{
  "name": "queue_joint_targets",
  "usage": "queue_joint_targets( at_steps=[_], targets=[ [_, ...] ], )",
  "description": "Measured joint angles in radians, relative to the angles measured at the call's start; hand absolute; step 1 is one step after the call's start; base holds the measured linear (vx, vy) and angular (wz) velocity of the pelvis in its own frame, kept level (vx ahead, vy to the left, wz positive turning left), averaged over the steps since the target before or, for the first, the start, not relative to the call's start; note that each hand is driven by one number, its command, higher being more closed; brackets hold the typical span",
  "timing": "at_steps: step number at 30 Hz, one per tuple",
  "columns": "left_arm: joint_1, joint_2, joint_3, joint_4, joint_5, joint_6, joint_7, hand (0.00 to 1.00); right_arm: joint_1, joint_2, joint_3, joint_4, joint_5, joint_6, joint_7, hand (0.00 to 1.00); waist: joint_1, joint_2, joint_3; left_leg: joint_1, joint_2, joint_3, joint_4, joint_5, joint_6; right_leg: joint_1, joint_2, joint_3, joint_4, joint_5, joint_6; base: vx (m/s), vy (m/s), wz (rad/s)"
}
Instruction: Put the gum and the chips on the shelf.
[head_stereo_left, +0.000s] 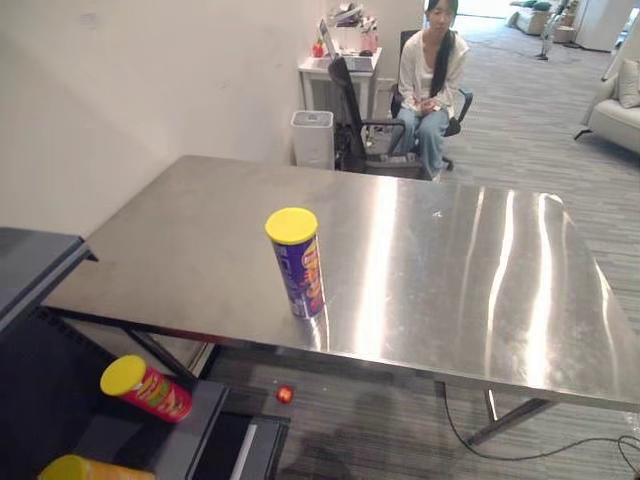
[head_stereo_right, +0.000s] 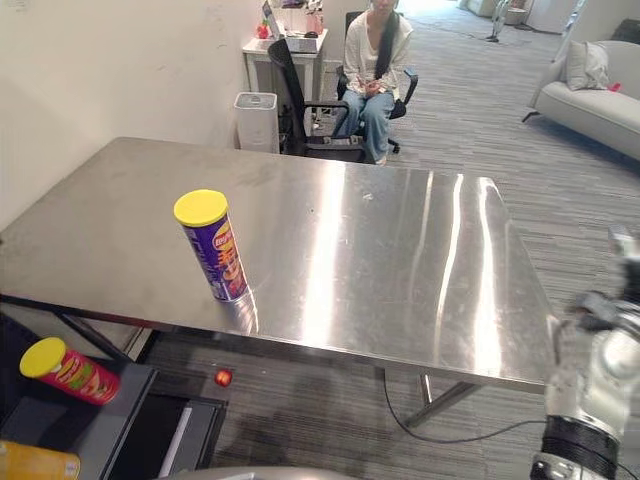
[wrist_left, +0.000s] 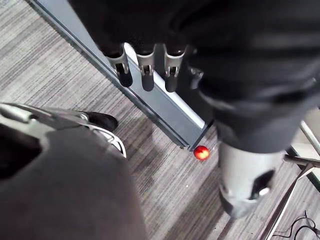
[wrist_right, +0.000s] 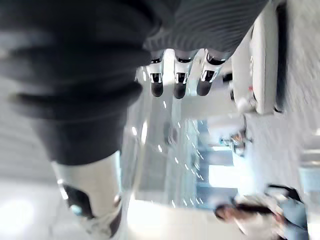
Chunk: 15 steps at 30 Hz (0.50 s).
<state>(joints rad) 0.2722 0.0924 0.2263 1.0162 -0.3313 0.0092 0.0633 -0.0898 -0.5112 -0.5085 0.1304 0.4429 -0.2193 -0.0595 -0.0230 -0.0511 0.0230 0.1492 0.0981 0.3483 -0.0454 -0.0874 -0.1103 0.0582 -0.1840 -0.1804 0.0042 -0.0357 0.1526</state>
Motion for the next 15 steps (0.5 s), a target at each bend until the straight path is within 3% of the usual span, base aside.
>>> queue_joint_targets(
  at_steps=[4, 6, 15],
  targets=[
    [0.019, 0.001, -0.006, 0.003, 0.003, -0.009, 0.006, 0.00, 0.001, 0.000, 0.078, -0.033, -0.083, 0.051, 0.169, 0.00, -0.002, 0.000, 0.000, -0.010, -0.003, -0.032, 0.012, 0.000, 0.000, 0.007, -0.005, -0.019, 0.001, 0.000, 0.000, -0.04, -0.014, 0.14],
    [0.026, 0.001, -0.009, 0.003, 0.004, -0.010, 0.009, 0.00, 0.001, 0.000, 0.115, -0.056, -0.094, 0.068, 0.218, 0.00, -0.004, 0.000, 0.000, -0.011, -0.003, -0.035, 0.012, 0.000, 0.000, 0.008, -0.006, -0.026, 0.000, 0.000, 0.000, -0.02, -0.009, 0.06],
    [0.026, 0.018, -0.044, 0.003, 0.042, -0.006, 0.011, 0.00, -0.035, 0.000, 0.312, -0.085, -0.169, 0.080, 0.293, 0.00, -0.001, 0.001, 0.016, -0.026, -0.009, -0.088, 0.012, 0.008, 0.011, 0.024, -0.011, -0.068, -0.002, 0.000, 0.000, 0.00, -0.004, 0.14]
  ],
)
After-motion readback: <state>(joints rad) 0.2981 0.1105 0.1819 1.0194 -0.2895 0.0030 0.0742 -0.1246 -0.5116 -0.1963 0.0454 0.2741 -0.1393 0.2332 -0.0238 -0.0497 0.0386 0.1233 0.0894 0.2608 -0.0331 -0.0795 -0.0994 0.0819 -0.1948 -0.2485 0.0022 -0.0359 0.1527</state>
